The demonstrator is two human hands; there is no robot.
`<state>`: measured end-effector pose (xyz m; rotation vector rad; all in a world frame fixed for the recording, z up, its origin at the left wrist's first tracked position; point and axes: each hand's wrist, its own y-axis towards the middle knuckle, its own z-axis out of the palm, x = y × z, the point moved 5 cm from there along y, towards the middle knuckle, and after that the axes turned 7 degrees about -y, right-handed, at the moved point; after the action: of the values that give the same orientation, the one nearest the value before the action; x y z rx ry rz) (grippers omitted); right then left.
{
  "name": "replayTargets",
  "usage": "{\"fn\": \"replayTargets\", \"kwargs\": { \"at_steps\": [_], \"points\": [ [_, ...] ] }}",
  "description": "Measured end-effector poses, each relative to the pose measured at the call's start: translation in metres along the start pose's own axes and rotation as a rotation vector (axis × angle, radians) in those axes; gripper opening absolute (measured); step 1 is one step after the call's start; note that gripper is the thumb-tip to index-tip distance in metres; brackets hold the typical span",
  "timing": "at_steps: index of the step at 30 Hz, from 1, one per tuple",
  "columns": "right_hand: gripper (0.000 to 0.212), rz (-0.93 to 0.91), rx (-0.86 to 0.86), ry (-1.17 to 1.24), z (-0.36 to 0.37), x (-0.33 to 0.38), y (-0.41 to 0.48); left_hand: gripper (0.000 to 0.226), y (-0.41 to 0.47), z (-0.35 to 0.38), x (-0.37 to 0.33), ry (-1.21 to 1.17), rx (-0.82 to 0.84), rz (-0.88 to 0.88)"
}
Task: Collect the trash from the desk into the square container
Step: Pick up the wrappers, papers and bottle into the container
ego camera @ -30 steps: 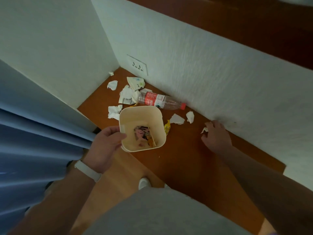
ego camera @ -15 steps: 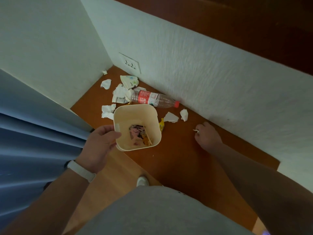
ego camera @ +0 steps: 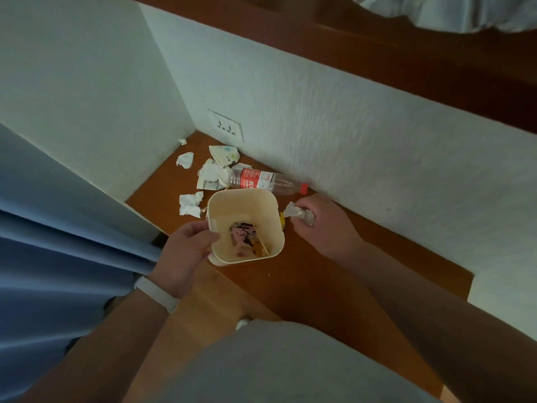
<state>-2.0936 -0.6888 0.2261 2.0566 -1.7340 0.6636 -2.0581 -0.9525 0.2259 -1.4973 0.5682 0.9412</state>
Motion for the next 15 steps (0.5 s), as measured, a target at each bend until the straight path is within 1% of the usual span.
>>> {"fn": "replayTargets", "kwargs": {
  "at_steps": [2, 5, 8, 13, 15],
  "points": [
    [0.025, -0.054, 0.022, -0.002, -0.002, 0.024, 0.0, 0.021, 0.002, -0.002, 0.001, -0.008, 0.006, -0.007],
    [0.034, -0.128, 0.113, -0.062, 0.002, 0.054, 0.0, 0.019, 0.004, -0.002, -0.001, -0.004, 0.015, 0.001],
    [0.034, -0.23, 0.189, -0.135, 0.01, 0.076, 0.003, 0.018, 0.006, -0.002, -0.003, -0.001, 0.023, -0.003],
    [0.033, -0.337, 0.276, -0.176, 0.022, 0.091, 0.007, 0.02, 0.01, -0.008, -0.007, 0.011, 0.024, 0.006],
    [0.037, -0.325, 0.271, -0.177, 0.02, 0.087, 0.01, 0.021, 0.012, -0.011, -0.007, 0.015, 0.012, 0.011]
  ]
}}
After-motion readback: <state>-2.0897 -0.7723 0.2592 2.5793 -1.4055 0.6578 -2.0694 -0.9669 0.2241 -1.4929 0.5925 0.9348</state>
